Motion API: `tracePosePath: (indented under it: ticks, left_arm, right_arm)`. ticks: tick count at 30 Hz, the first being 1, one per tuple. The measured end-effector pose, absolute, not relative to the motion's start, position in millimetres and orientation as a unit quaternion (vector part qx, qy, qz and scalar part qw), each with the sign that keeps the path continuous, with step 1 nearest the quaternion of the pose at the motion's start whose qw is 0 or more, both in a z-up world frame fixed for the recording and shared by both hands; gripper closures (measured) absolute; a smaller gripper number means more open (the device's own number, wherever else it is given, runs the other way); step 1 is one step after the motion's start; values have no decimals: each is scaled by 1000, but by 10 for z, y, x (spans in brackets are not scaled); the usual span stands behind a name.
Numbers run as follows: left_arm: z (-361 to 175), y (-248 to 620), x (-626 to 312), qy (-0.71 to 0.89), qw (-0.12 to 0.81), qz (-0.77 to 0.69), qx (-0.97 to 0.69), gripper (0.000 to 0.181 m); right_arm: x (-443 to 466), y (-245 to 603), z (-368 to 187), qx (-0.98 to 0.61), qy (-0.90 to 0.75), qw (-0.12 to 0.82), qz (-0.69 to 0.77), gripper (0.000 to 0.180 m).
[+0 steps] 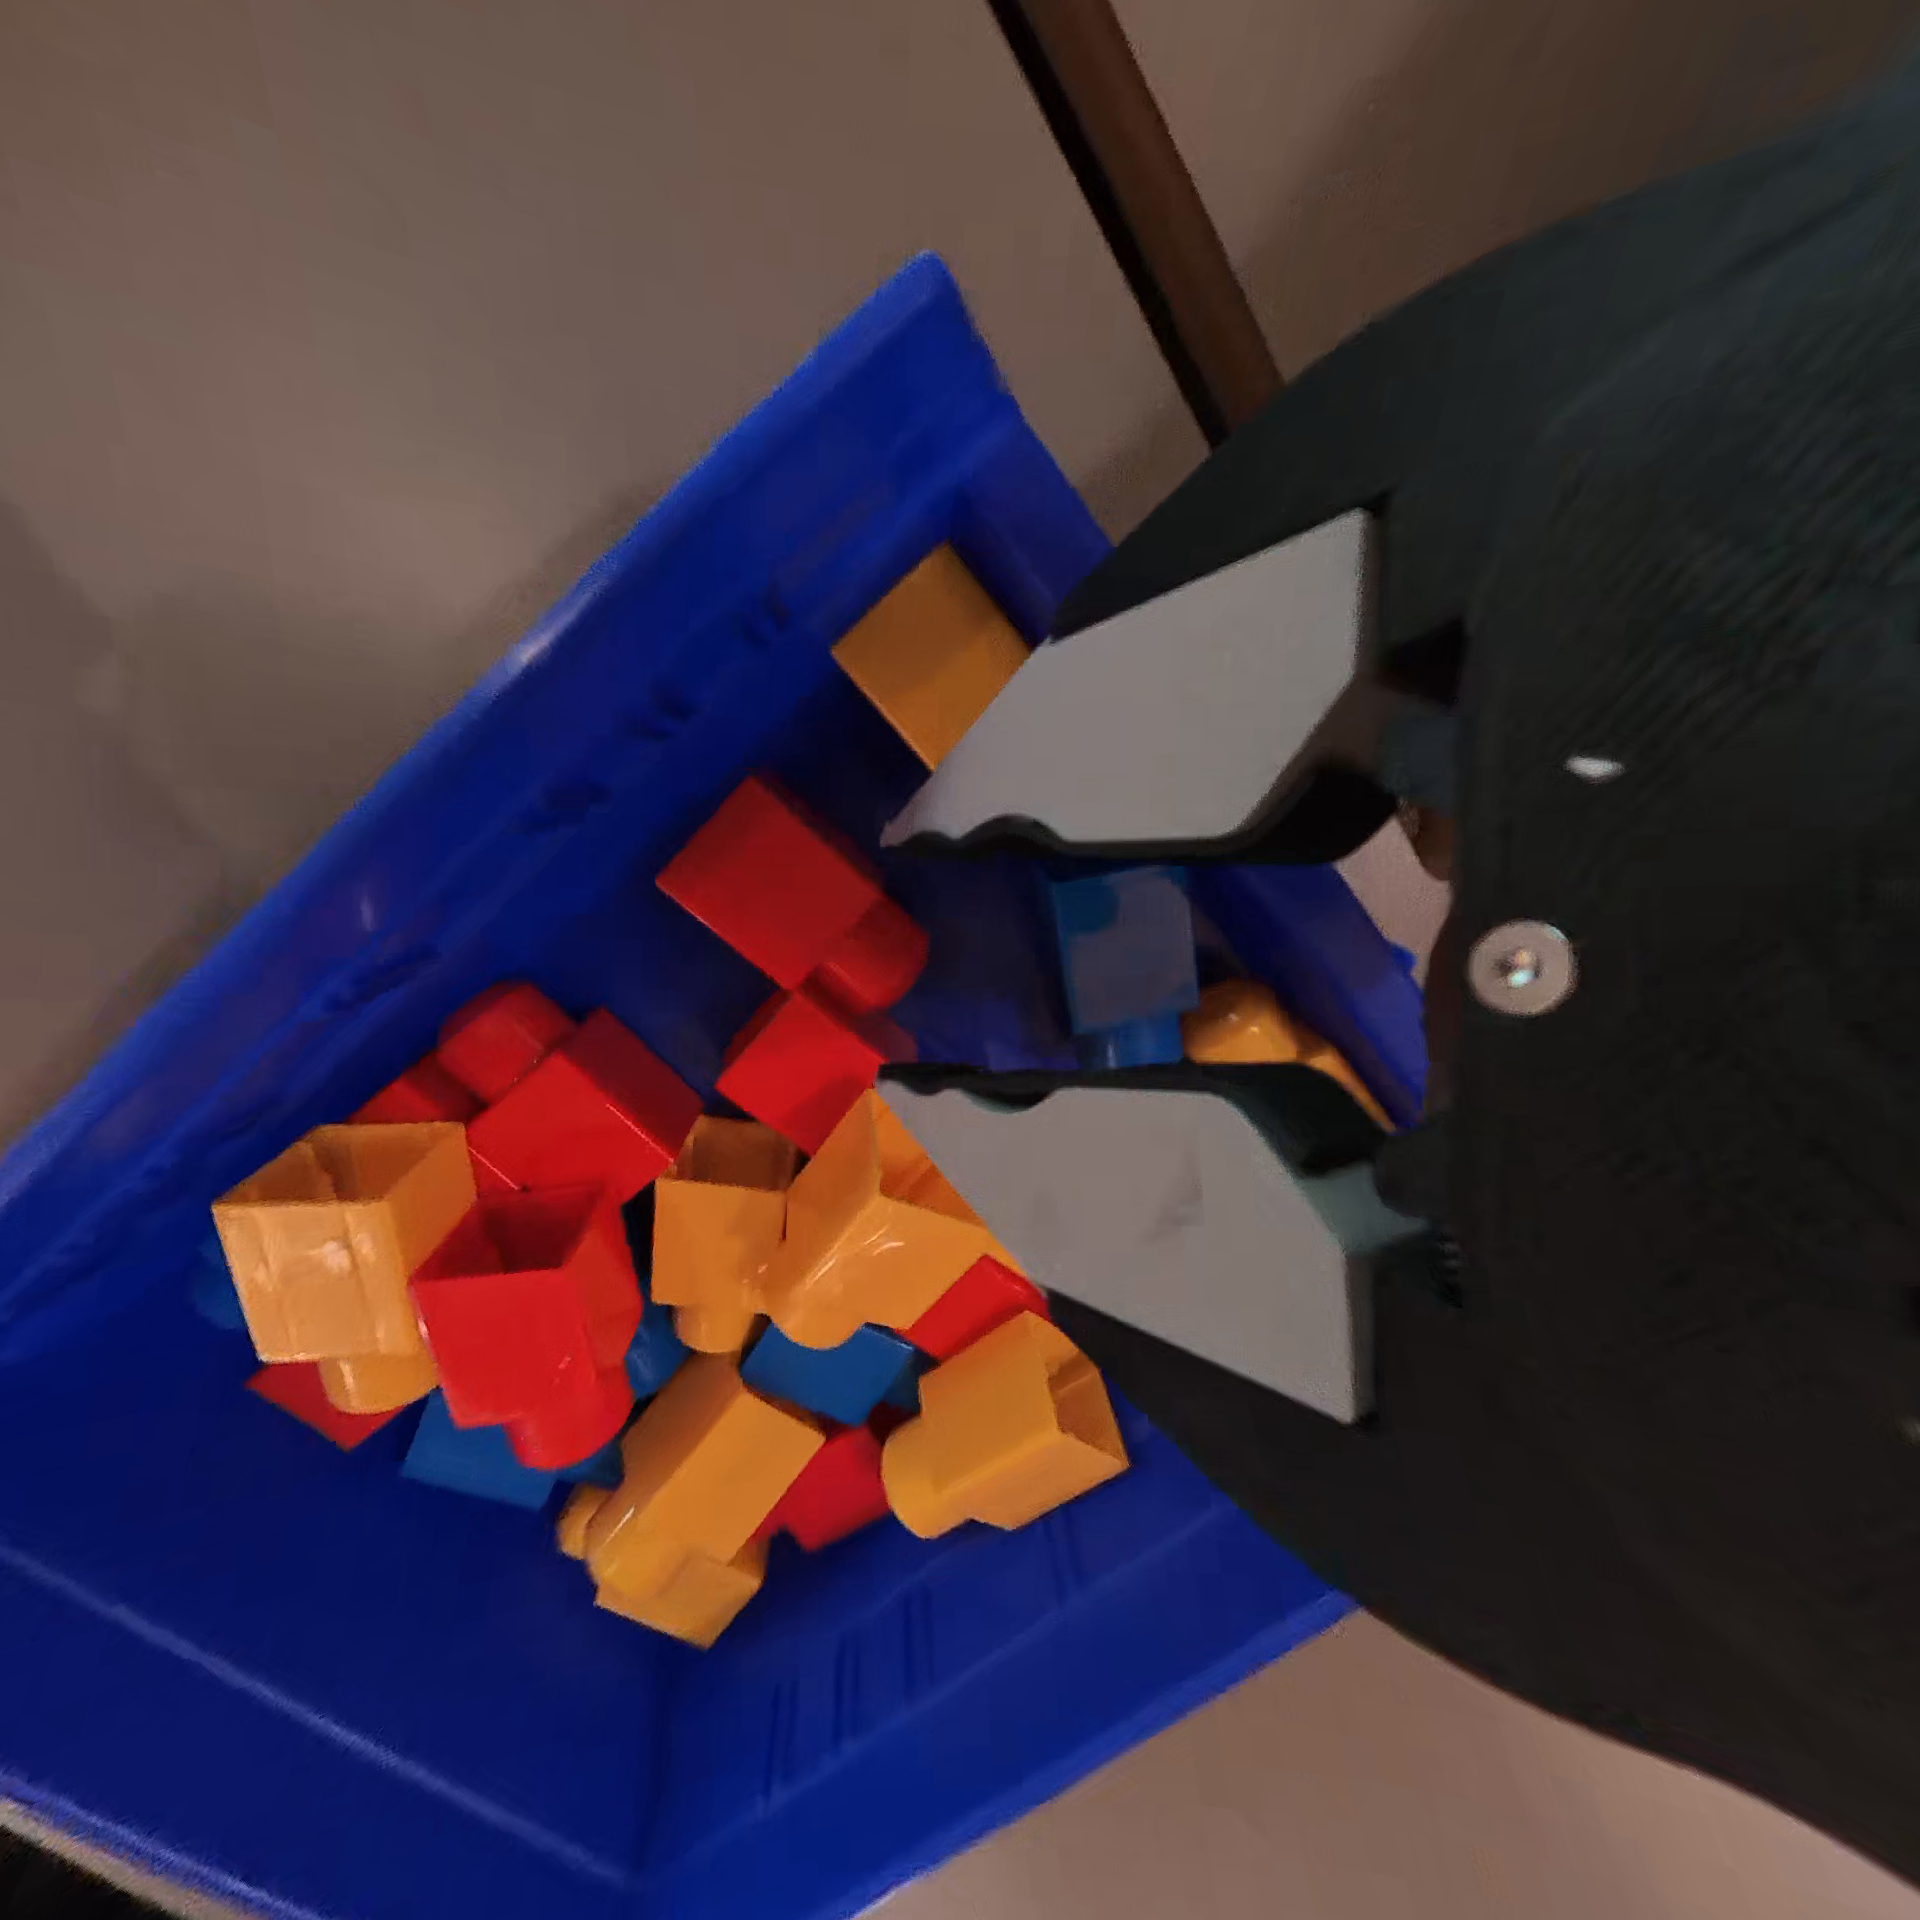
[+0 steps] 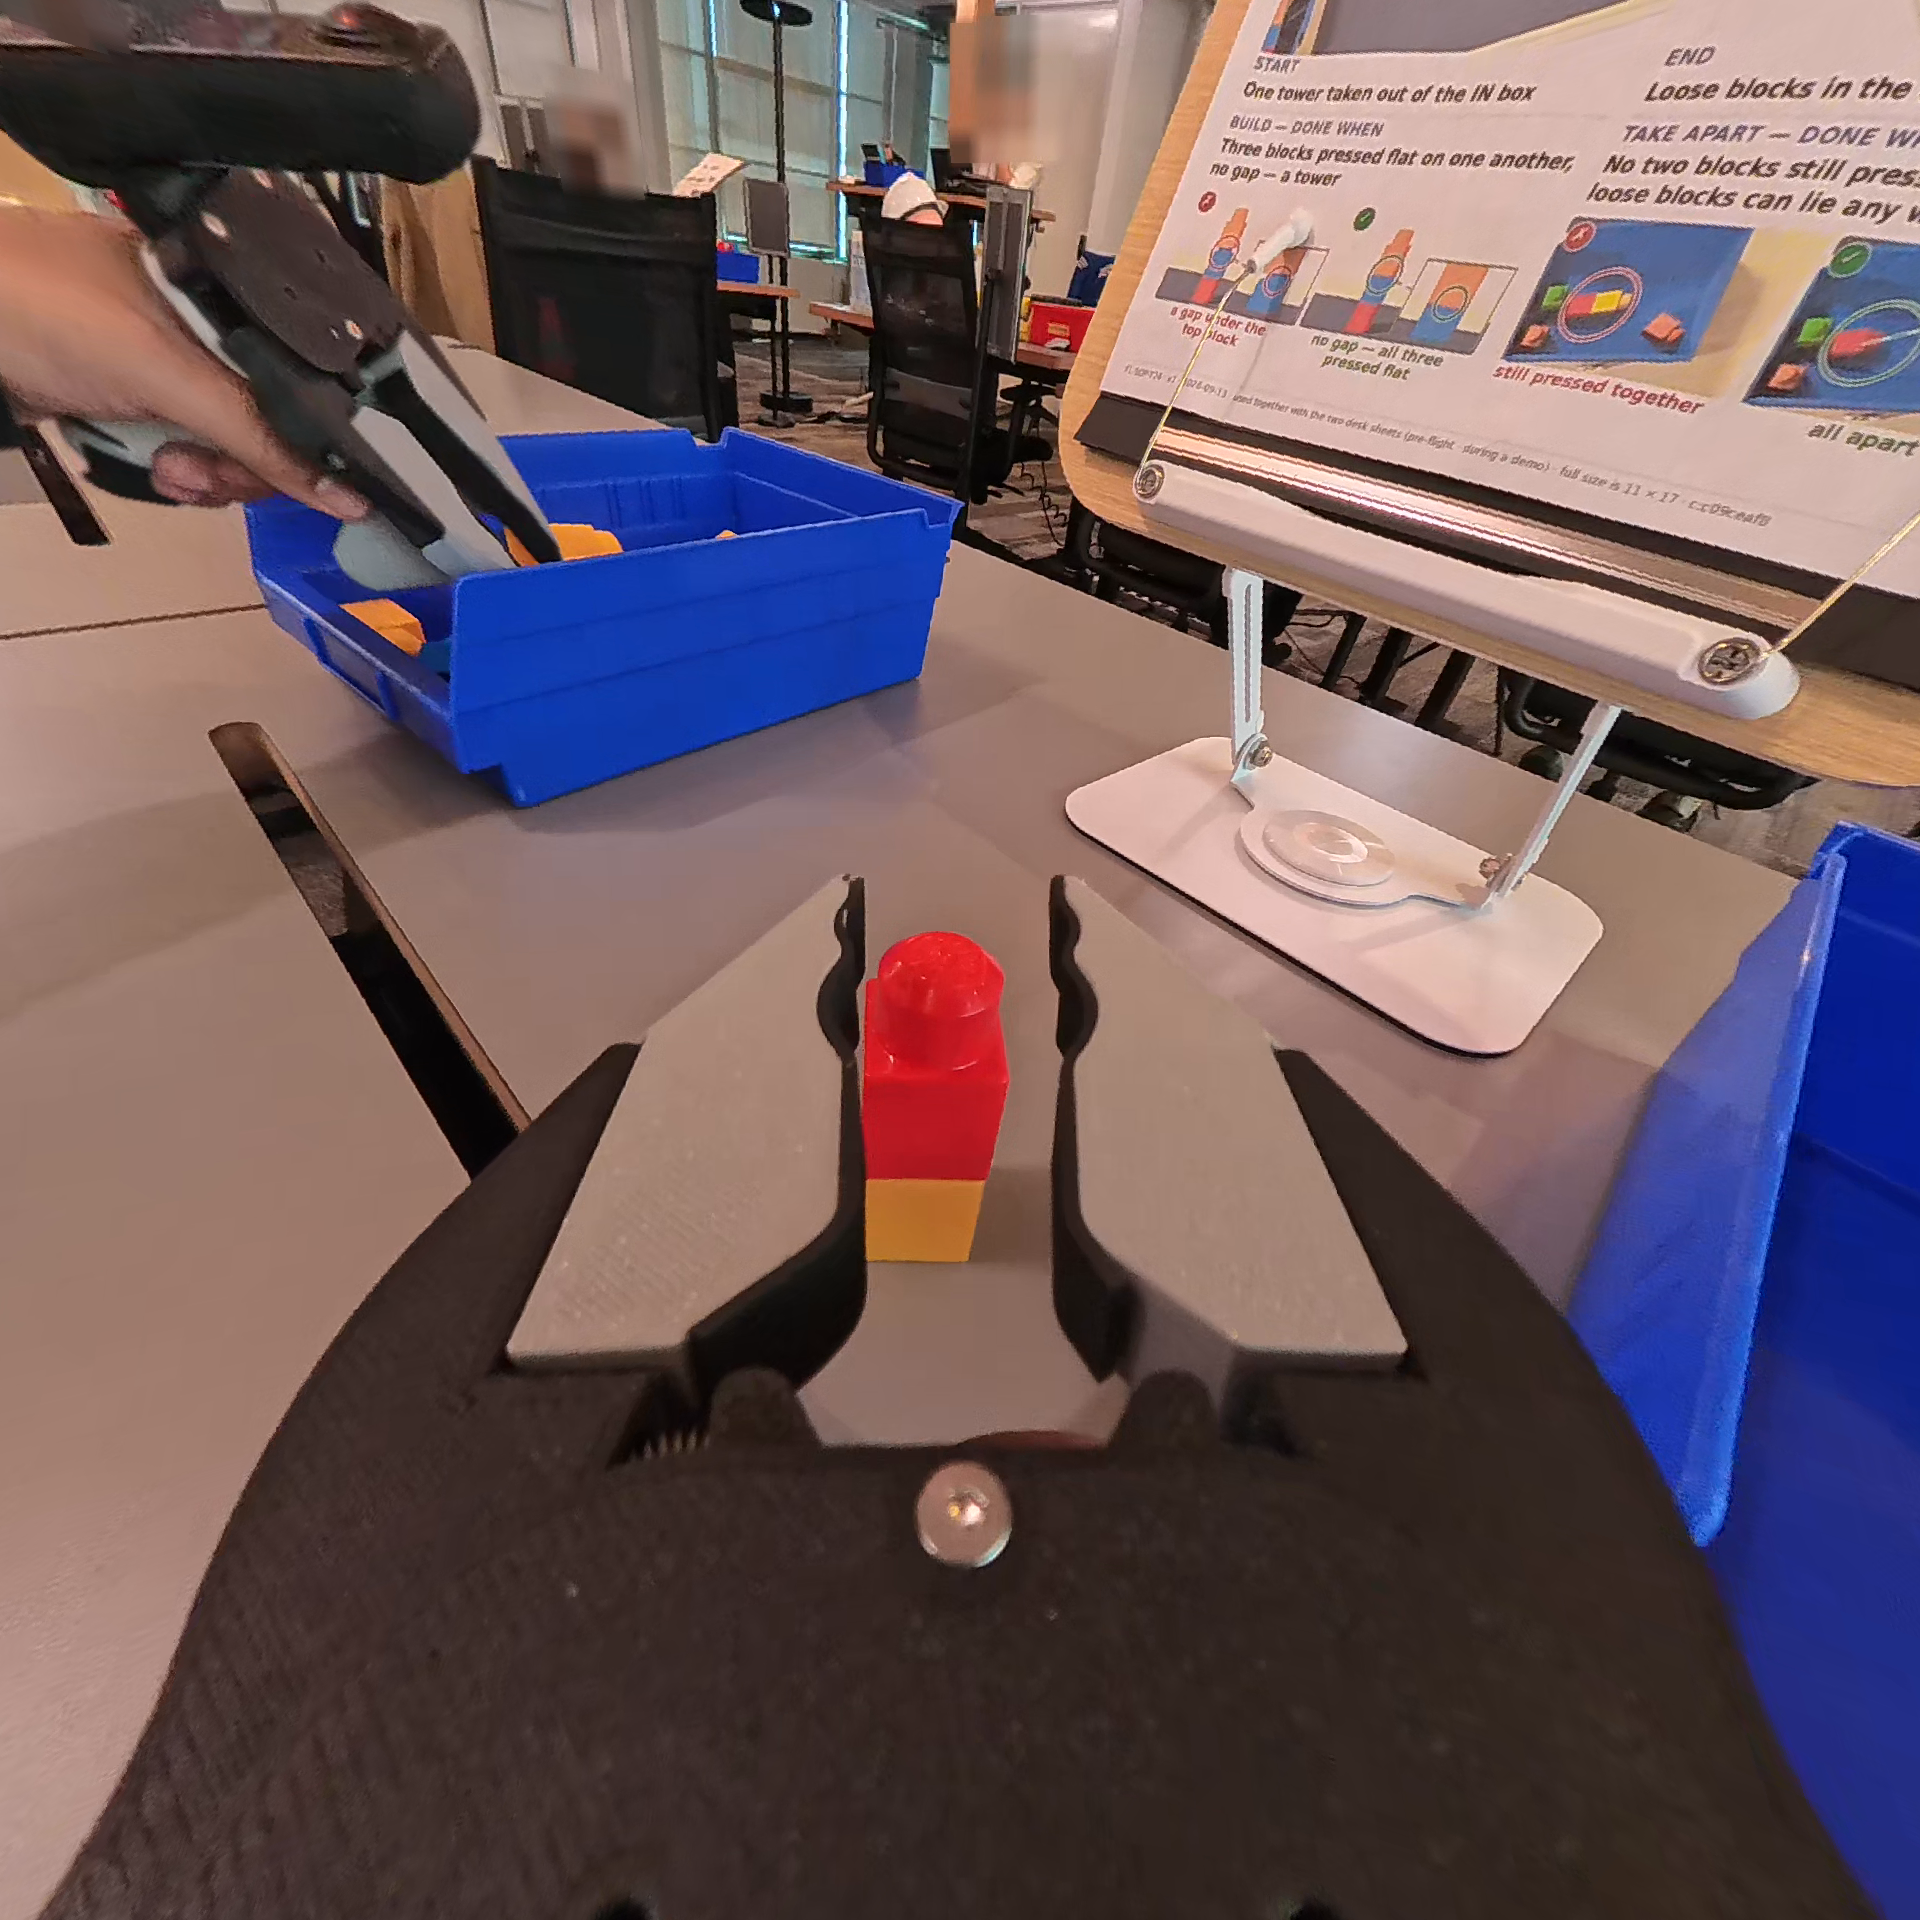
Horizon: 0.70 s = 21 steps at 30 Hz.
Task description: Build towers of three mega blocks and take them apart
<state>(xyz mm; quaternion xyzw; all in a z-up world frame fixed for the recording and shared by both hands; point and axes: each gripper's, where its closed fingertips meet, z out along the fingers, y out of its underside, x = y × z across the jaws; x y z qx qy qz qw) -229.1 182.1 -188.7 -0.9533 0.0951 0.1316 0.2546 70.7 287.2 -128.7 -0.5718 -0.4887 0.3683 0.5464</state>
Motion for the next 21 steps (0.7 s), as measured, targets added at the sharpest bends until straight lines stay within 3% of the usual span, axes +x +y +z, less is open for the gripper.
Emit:
tracePosePath:
  ticks: [3,13,21]
  left_arm:
    - [-1901,1848,-2218,143,254,122,-949,156]
    - [-2352,1986,-2293,170,191,144,-956,142]
    - [-2286,2048,-2327,155,228,128,-953,149]
  right_arm:
    - [690,2859,-1301,-572,-491,542,370,147]
    - [663,2820,-1310,-571,-495,535,379,148]
    - [656,2826,-1330,-574,-496,530,380,148]
